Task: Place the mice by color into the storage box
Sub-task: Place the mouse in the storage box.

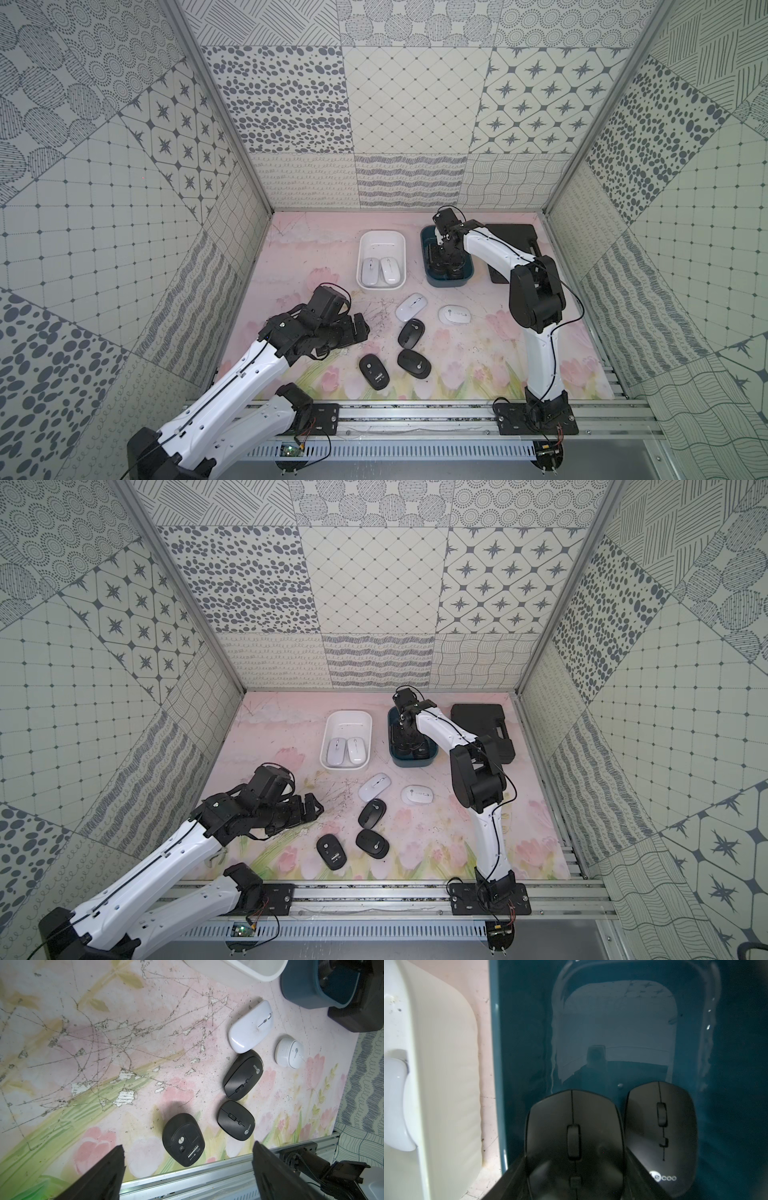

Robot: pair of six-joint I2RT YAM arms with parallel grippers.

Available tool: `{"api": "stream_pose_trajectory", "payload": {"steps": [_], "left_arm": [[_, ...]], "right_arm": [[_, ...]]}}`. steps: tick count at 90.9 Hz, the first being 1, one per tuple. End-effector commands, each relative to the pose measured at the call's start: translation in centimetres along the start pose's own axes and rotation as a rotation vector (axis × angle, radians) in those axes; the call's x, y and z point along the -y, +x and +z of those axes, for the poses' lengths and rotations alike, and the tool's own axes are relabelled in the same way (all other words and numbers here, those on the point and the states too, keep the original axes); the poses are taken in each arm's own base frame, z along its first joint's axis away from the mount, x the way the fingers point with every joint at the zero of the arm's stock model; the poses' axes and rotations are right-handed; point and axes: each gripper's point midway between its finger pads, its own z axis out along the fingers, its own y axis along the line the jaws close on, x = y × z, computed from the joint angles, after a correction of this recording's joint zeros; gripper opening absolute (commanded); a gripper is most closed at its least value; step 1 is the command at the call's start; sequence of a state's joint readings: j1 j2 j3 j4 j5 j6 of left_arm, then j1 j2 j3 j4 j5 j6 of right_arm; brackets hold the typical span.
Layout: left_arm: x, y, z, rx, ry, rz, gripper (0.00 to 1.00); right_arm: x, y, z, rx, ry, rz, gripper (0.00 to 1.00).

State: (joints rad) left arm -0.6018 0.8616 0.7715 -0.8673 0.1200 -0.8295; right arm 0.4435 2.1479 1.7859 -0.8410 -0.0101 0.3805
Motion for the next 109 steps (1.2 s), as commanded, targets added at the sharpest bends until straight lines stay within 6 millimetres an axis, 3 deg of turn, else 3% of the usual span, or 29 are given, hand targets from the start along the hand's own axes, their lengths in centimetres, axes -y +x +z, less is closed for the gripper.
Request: {"api": "stream_pose_trajectory", "payload": {"steps": [1, 77, 109], "left_arm": [[0.0, -0.3, 0.1, 0.016, -0.001, 0.017, 0.99], [0.9, -0.7, 0.0, 0.02, 0.025, 0.019, 0.99], [1.5, -1.1, -0.1, 0.021, 0.038, 0.024, 0.99]], "right_arm": [[0.2, -0.6, 0.1, 0.026, -0.002, 0.02, 0.62], [0.8, 1.6, 3.3, -0.065, 0.011, 0.021, 0.72], [0.3, 0.4, 1.5, -0.015, -0.016, 0.035, 0.82]]}}
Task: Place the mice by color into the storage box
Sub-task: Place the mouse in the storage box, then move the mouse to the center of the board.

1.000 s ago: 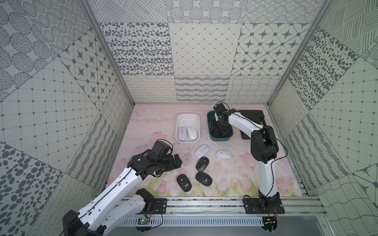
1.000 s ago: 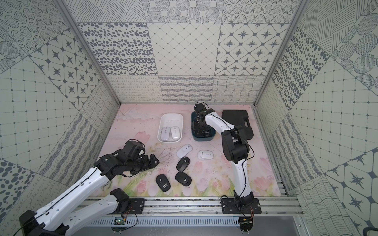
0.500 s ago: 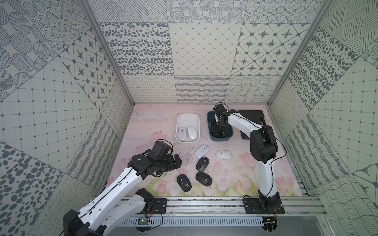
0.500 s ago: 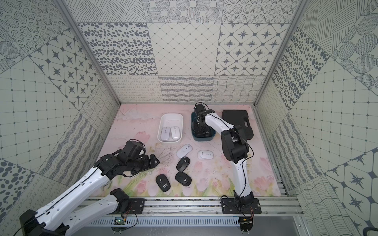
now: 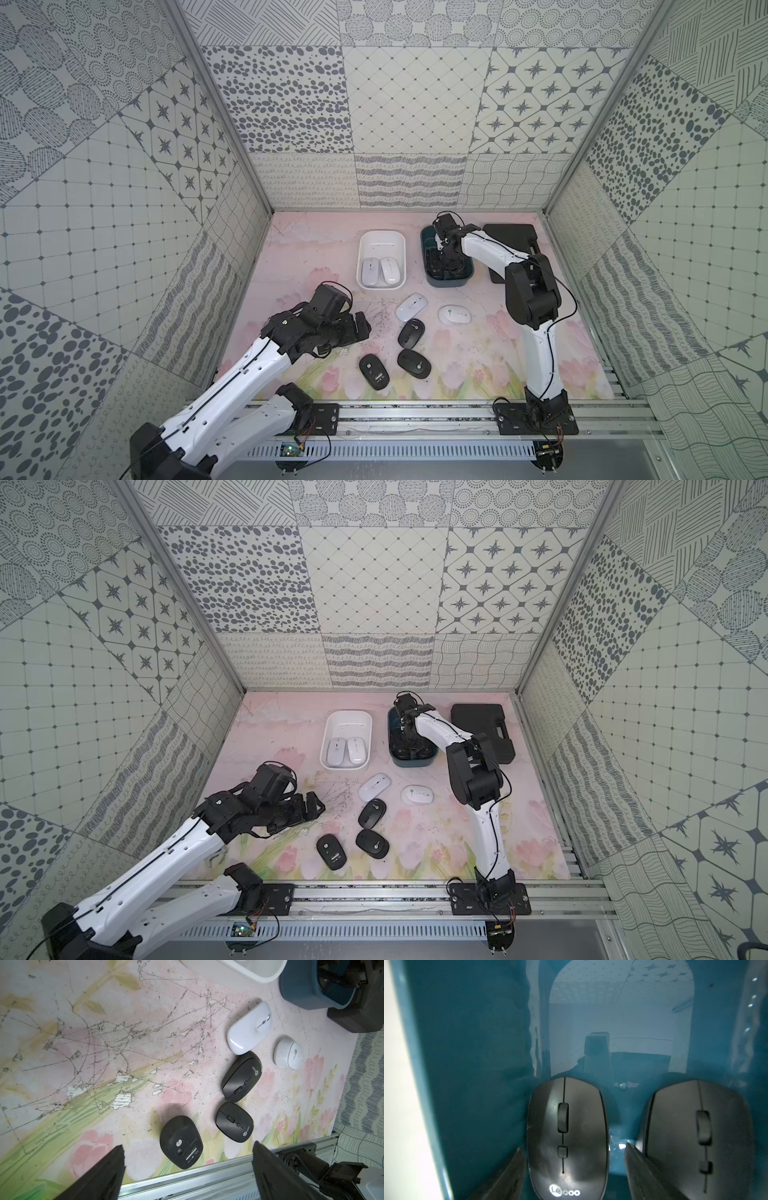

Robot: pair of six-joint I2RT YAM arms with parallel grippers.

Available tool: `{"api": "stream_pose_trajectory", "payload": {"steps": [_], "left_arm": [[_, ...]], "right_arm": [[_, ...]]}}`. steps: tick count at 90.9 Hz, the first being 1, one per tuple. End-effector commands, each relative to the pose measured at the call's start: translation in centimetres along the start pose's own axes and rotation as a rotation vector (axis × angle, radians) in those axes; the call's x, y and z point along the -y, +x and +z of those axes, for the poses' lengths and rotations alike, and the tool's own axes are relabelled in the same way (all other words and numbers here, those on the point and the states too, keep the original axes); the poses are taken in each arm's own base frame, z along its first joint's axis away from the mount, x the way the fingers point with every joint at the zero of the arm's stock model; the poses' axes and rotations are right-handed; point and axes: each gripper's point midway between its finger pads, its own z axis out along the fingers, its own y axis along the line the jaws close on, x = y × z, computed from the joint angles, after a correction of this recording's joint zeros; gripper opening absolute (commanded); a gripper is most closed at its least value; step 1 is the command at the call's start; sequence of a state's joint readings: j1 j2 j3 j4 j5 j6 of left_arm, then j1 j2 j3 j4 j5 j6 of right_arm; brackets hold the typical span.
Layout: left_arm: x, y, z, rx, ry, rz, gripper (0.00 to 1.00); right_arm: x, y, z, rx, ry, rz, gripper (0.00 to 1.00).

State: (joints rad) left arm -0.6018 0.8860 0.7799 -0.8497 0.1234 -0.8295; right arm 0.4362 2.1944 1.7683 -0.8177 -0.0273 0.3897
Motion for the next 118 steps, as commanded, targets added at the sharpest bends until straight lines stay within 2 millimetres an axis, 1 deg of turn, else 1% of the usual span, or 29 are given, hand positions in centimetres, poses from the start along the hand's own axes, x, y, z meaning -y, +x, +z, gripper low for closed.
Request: {"api": "stream_pose_trajectory", "payload": {"steps": [1, 8, 16, 28, 34, 40, 44, 47, 56, 65, 77, 83, 91, 100, 108, 118], "left_arm": [[1.1, -0.7, -0.3, 0.021, 0.034, 0.025, 0.99], [1.3, -0.8, -0.4, 0.021, 0.039, 0.022, 0.99], [1.5, -0.9, -0.3, 0.022, 0.048, 0.021, 0.99], [2.1, -1.4, -0.3, 0.027, 0.057, 0.033, 0.99], [2.5, -1.8, -0.2, 0.031, 0.057, 0.047, 0.99], [2.8, -1.9, 0.0, 0.02, 0.055, 0.06, 0.98], [3.1, -2.0, 0.2, 0.013, 0.053, 0.076, 0.98], [3.4, -2.0, 0.4, 0.007, 0.052, 0.094, 0.97], [3.8, -1.7, 1.5, -0.016, 0.012, 0.153, 0.97], [4.5, -1.3, 2.6, -0.036, -0.01, 0.209, 0.94], [5.6, -0.6, 3.8, -0.047, -0.023, 0.291, 0.88], [5.7, -0.2, 4.4, -0.067, -0.049, 0.308, 0.87], [5.5, 0.6, 5.0, -0.095, -0.064, 0.313, 0.86], [4.6, 1.7, 5.0, -0.125, -0.083, 0.26, 0.84], [3.4, 2.9, 4.6, -0.142, -0.108, 0.205, 0.81], [1.8, 4.6, 4.0, -0.168, -0.146, 0.12, 0.81]], "right_arm": [[-0.2, -0.6, -1.0, 0.03, -0.022, 0.019, 0.82], [-0.9, -1.1, -2.0, 0.057, -0.055, 0.02, 0.86], [-1.6, -1.6, -3.7, 0.092, -0.101, 0.021, 0.9], [-3.1, -2.0, -6.8, 0.148, -0.195, 0.014, 0.98], [-3.7, -2.0, -8.5, 0.175, -0.24, 0.012, 0.99], [-4.0, -1.5, -9.9, 0.191, -0.277, 0.008, 0.99], [-4.2, -1.0, -10.5, 0.195, -0.295, 0.007, 0.99], [-4.1, -0.8, -11.4, 0.209, -0.307, 0.007, 0.99], [-3.9, 0.2, -13.1, 0.241, -0.33, 0.012, 0.99], [-3.9, 1.4, -14.9, 0.265, -0.365, 0.021, 0.99], [-3.3, 3.5, -16.0, 0.263, -0.374, 0.03, 0.99], [-2.7, 4.6, -16.7, 0.272, -0.374, 0.042, 0.99], [-2.5, 6.4, -16.9, 0.255, -0.391, 0.049, 0.99], [-2.1, 8.3, -16.8, 0.232, -0.385, 0.043, 0.99], [-1.6, 9.8, -16.3, 0.211, -0.377, 0.044, 0.99], [-0.9, 11.5, -15.3, 0.174, -0.362, 0.049, 0.99]]}}
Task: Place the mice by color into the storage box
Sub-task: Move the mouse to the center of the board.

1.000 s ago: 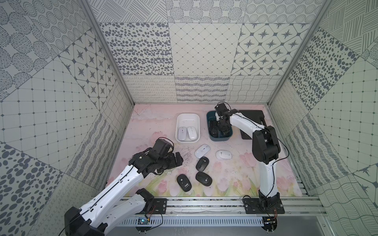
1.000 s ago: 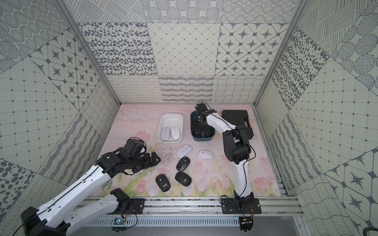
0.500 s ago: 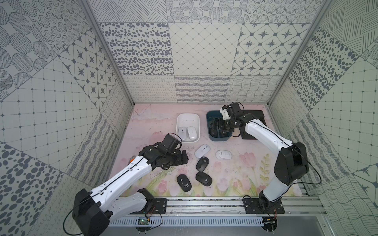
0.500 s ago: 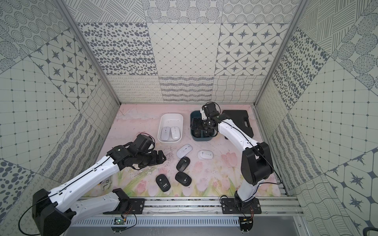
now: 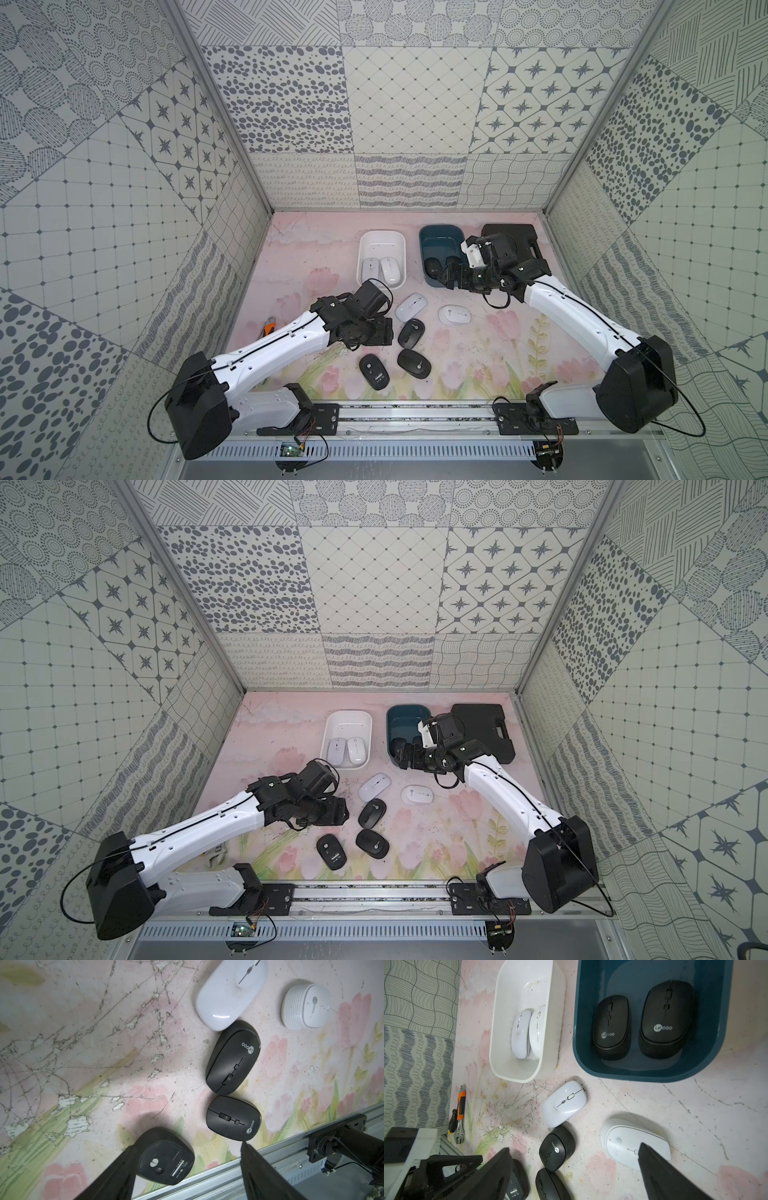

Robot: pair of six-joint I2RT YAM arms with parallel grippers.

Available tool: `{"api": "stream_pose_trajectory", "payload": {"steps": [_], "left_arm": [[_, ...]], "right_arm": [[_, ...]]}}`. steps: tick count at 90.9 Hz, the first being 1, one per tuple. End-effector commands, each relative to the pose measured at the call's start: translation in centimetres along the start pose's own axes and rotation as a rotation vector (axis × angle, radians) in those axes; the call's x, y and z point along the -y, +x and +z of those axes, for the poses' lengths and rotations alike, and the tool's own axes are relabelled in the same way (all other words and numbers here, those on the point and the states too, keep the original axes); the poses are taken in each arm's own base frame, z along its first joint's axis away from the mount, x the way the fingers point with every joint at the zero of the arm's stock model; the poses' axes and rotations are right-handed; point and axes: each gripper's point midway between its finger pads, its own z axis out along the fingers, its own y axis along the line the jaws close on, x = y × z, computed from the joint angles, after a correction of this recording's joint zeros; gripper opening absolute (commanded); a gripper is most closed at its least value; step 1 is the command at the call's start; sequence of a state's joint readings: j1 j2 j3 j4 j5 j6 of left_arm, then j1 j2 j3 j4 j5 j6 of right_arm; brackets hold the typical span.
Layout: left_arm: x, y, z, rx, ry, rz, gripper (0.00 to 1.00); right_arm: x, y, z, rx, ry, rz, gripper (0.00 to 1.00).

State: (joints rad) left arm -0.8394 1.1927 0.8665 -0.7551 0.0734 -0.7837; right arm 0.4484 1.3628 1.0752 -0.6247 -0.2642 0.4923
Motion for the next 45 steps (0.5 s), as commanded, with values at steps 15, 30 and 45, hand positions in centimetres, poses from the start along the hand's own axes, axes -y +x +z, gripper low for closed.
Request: {"api": "stream_pose_trajectory", "payload": {"steps": [15, 30, 45], "left_arm": [[-3.5, 4.8, -1.2, -0.036, -0.067, -0.225, 0.83], [-3.6, 6.4, -1.2, -0.056, -0.048, -0.245, 0.86], [-3.0, 7.9, 0.1, -0.075, -0.035, -0.261, 0.87]], "right_arm": [[-0.1, 3.1, 0.0, -0.041, -0.047, 0.003, 0.99], [-1.7, 8.0, 0.1, -0.162, -0.104, -0.086, 0.99], [-0.3, 13.6, 0.0, -0.269, 0.001, -0.167, 0.99]]}}
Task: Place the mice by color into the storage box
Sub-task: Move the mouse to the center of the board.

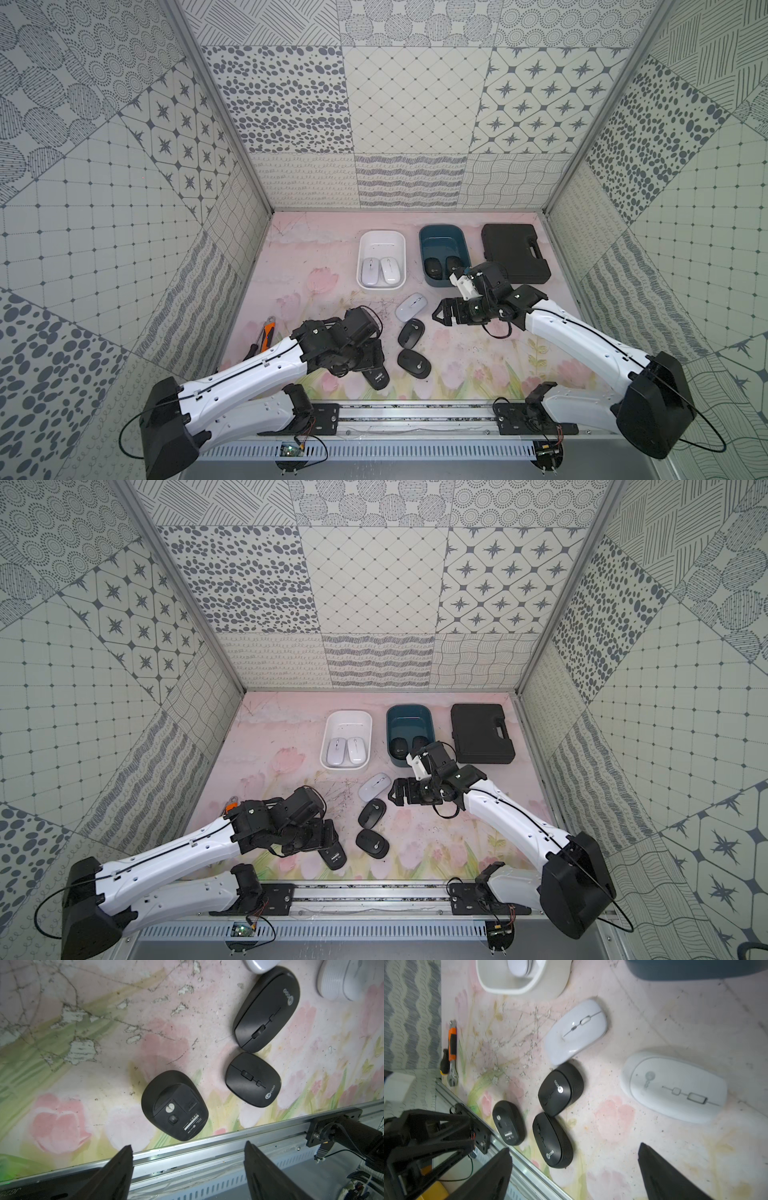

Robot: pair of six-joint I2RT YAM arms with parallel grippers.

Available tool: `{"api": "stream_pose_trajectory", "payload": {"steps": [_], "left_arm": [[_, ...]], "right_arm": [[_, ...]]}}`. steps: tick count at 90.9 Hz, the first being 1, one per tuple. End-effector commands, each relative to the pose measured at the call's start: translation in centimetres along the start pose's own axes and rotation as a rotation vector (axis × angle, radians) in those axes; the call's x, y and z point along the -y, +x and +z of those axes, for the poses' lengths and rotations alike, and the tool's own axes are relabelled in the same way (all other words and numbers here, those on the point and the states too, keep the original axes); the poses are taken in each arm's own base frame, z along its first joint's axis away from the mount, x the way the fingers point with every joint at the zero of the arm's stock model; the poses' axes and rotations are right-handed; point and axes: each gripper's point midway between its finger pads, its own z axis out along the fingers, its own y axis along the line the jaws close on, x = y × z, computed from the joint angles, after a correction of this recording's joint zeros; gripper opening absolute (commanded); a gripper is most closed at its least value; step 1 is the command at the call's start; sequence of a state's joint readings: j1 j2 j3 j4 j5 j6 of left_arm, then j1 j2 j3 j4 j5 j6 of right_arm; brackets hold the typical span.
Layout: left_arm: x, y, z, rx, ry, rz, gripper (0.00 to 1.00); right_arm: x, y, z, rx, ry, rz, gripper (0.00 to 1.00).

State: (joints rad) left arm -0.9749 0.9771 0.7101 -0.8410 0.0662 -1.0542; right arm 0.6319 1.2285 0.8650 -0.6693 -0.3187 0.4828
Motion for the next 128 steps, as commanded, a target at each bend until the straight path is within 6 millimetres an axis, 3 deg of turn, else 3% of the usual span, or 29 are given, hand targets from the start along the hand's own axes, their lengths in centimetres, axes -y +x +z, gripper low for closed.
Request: {"api": "stream_pose_trajectory", "payload": {"steps": [1, 28, 41, 60, 91, 128], "left_arm": [[-0.9, 1.5, 1.1, -0.016, -0.029, -0.117, 0.87], [0.2, 2.8, 2.8, -0.031, 0.012, -0.13, 0.81], [-0.3, 3.1, 3.3, -0.028, -0.007, -0.151, 0.74], [-0.9, 3.1, 4.5, -0.023, -0.042, -0.17, 0.72], [0.0, 0.8, 6.7, 0.021, -0.057, -0.174, 0.72], [1.7, -4.4, 7.9, 0.053, -0.023, -0.176, 0.71]], "right_arm": [[1.1, 3.4, 0.2, -0.066, 0.076, -0.034, 0.99], [1.4, 8.0, 1.5, -0.164, 0.143, -0.116, 0.99], [0.2, 9.0, 2.4, -0.201, 0.143, -0.198, 0.99], [-1.2, 9.8, 3.8, -0.232, 0.147, -0.318, 0.99], [-5.0, 9.5, 5.6, -0.213, 0.082, -0.468, 0.98], [-4.6, 9.8, 7.4, -0.246, 0.121, -0.476, 0.96]]}}
